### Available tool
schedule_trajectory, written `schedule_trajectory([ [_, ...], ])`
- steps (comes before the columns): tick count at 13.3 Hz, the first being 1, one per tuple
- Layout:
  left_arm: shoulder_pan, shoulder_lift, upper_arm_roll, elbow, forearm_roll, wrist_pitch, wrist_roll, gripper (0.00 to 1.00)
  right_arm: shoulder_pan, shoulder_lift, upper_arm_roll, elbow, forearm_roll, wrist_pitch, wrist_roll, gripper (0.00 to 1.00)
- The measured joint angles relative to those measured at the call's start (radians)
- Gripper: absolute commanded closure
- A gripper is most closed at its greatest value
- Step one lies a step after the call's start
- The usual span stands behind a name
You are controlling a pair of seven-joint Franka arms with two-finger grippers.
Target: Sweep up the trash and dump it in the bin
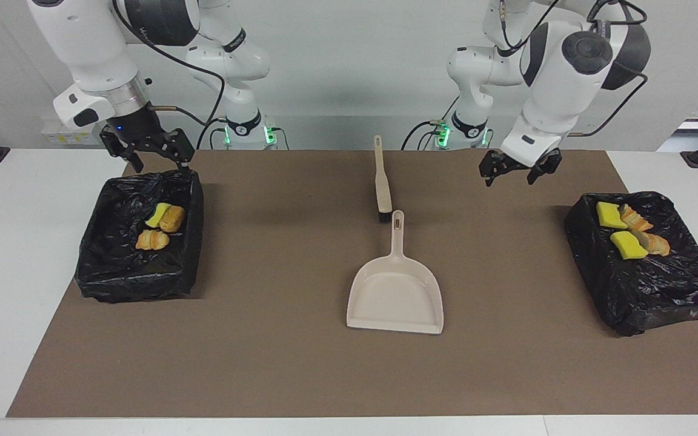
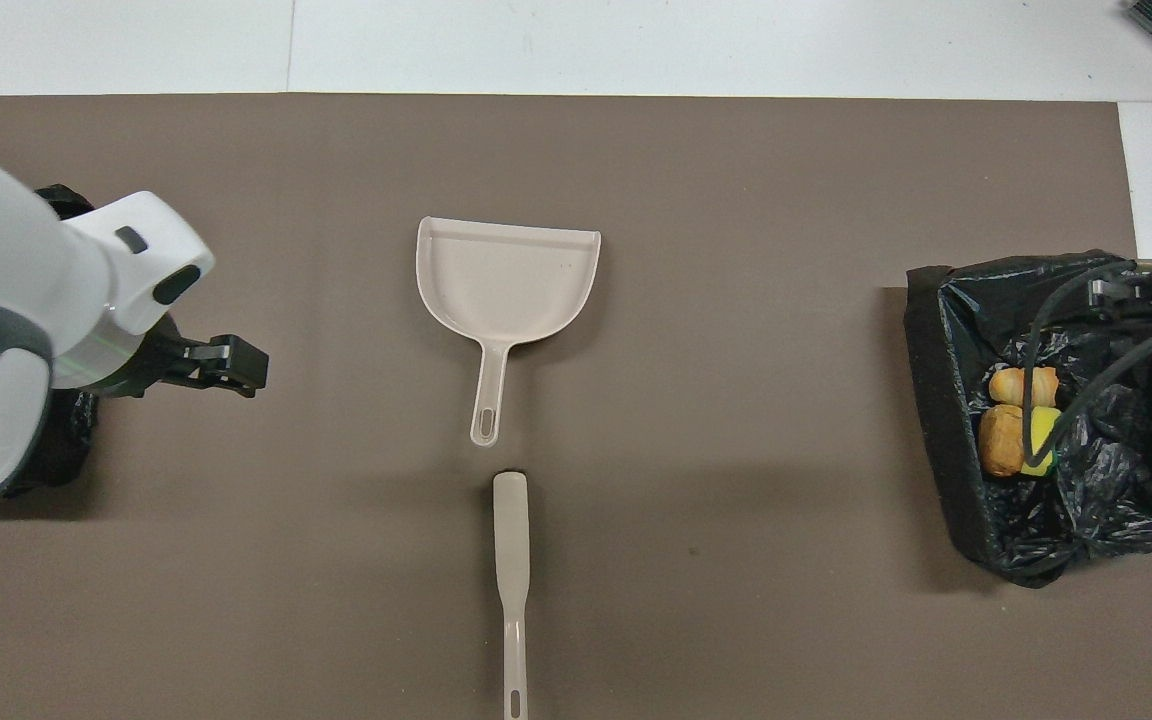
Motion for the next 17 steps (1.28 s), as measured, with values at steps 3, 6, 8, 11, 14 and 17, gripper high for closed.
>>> schedule_trajectory([
  [3,0.014,-0.041,0.061,0.01,0.0,-0.001,0.112,0.0,0.0,0.0,0.0,0.0,0.0,0.0,0.0,0.0],
  [6,0.018,-0.052,0.117,0.091,-0.001,-0.036,0.191,0.0,0.0,0.0,0.0,0.0,0.0,0.0,0.0,0.0],
  [8,0.036,-0.05,0.12,0.162,-0.001,-0.096,0.216,0.0,0.0,0.0,0.0,0.0,0.0,0.0,0.0,0.0],
  [11,0.052,-0.037,0.115,0.237,-0.001,-0.165,0.246,0.0,0.0,0.0,0.0,0.0,0.0,0.0,0.0,0.0],
  [14,0.066,-0.004,0.105,0.302,-0.001,-0.2,0.249,0.0,0.0,0.0,0.0,0.0,0.0,0.0,0.0,0.0],
  [17,0.067,0.007,0.101,0.322,-0.001,-0.205,0.249,0.0,0.0,0.0,0.0,0.0,0.0,0.0,0.0,0.0],
])
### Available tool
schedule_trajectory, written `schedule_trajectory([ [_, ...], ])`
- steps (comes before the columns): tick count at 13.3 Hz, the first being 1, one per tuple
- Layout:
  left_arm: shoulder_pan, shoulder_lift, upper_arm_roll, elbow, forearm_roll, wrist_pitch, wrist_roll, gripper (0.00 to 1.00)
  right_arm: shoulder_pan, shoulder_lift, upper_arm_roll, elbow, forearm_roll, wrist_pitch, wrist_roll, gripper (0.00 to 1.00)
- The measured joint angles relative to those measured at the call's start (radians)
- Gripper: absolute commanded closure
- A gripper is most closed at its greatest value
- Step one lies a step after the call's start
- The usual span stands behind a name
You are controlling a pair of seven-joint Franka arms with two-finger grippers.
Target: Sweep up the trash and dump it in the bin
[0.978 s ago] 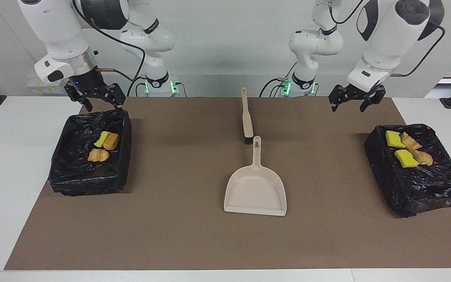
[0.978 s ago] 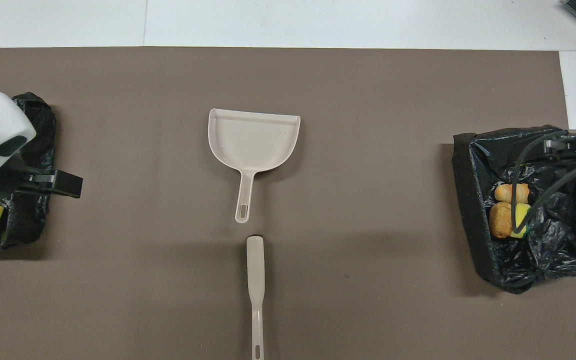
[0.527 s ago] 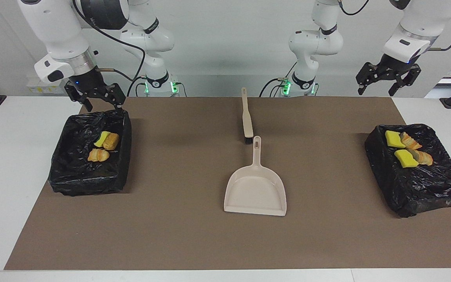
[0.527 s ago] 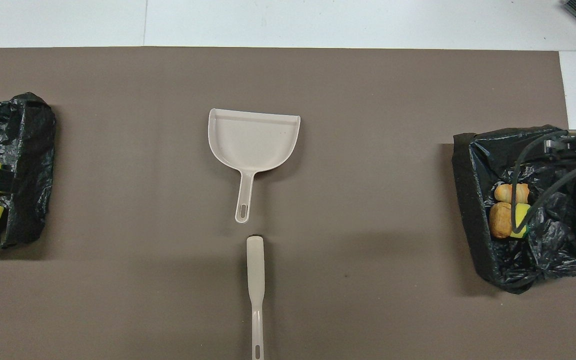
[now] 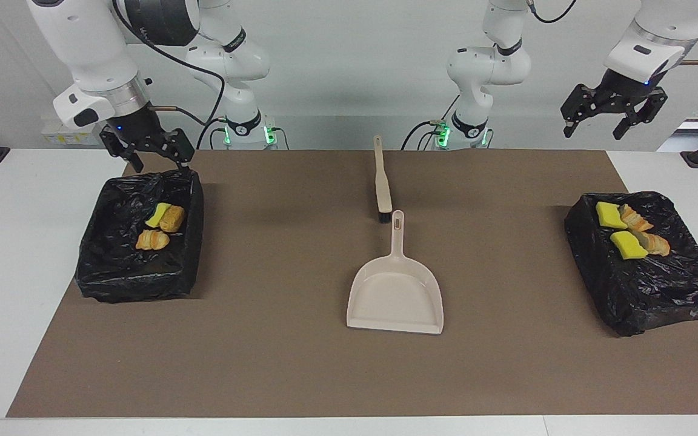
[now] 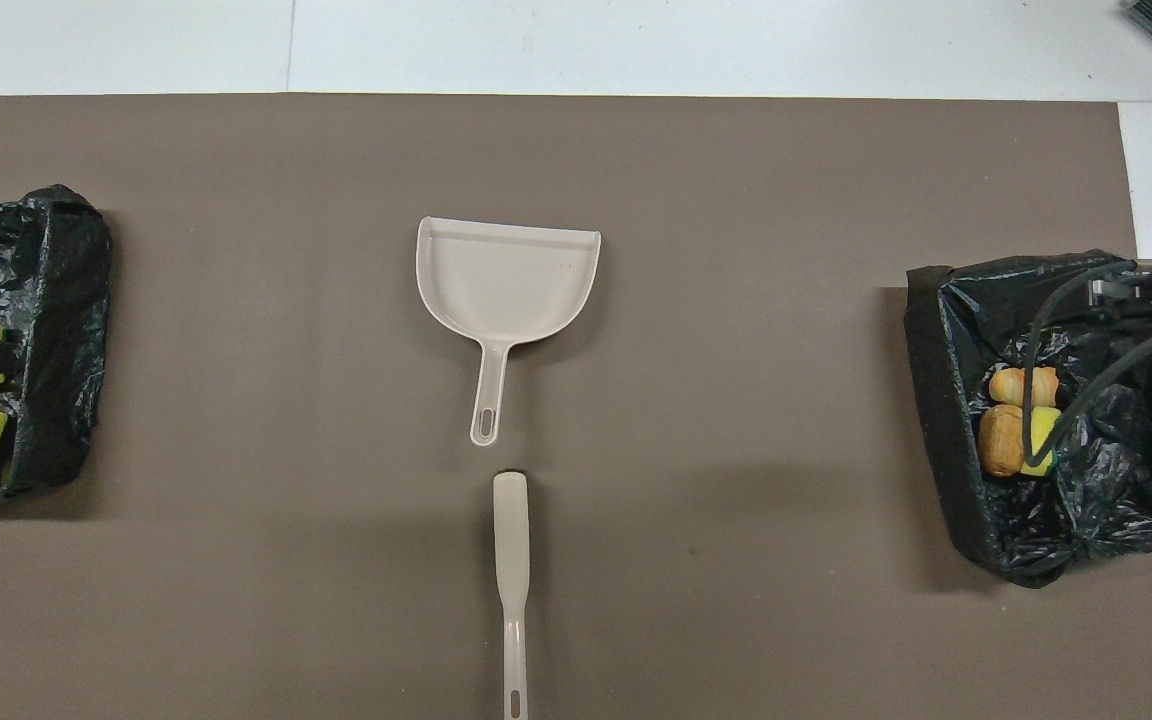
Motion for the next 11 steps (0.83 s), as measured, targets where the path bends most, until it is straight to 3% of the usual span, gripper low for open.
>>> schedule_trajectory([
  [11,0.001,-0.001,-0.002,0.006,0.0,-0.018,0.0,0.0,0.0,0.0,0.0,0.0,0.0,0.0,0.0,0.0],
])
